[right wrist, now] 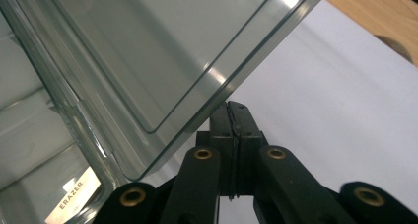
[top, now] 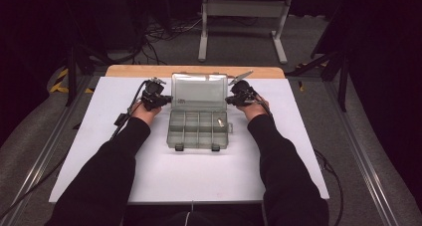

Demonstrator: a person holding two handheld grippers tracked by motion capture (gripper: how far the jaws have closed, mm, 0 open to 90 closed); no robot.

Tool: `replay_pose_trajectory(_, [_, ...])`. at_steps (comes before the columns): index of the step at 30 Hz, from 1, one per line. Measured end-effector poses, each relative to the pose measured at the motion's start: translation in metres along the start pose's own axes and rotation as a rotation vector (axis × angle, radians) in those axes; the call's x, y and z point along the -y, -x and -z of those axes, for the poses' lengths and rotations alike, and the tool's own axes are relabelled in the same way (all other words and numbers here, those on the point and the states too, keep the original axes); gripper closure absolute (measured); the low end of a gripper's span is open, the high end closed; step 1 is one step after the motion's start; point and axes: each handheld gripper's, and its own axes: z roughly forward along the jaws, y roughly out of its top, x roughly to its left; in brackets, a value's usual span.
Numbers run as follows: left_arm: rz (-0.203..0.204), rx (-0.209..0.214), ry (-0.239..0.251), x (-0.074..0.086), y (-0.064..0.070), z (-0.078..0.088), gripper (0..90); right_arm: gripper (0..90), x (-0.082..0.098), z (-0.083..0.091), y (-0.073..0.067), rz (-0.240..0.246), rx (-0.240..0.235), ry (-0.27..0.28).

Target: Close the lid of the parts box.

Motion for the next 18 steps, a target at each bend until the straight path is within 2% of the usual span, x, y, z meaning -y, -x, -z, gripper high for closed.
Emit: replay_pose_trajectory(18, [-0.014,0.015,0.021,-0.002,0.004,0.009,89.8,90.0,0.000,0.014,-0.003,0.022,0.002,0.057])
